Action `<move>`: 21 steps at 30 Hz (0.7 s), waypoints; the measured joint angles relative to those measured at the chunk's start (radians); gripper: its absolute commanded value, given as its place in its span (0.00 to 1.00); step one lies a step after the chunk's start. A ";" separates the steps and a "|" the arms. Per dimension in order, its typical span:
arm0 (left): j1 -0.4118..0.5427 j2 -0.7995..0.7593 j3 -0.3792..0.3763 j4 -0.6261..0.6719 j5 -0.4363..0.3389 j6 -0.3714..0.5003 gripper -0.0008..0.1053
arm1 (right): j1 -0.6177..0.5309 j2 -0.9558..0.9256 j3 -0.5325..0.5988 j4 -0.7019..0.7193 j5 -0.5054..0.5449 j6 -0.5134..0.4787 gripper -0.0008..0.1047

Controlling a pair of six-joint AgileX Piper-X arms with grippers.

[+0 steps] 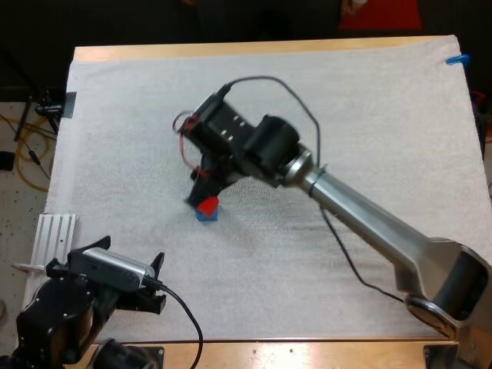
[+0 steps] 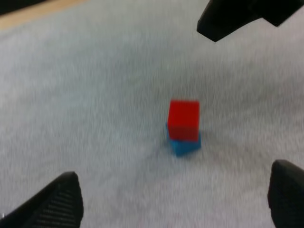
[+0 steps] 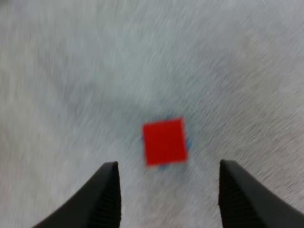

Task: Stack red cube on blue cube

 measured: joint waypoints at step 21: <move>0.188 0.107 0.000 -0.238 0.040 0.110 0.73 | -0.487 -0.579 0.685 -0.343 0.000 0.068 0.44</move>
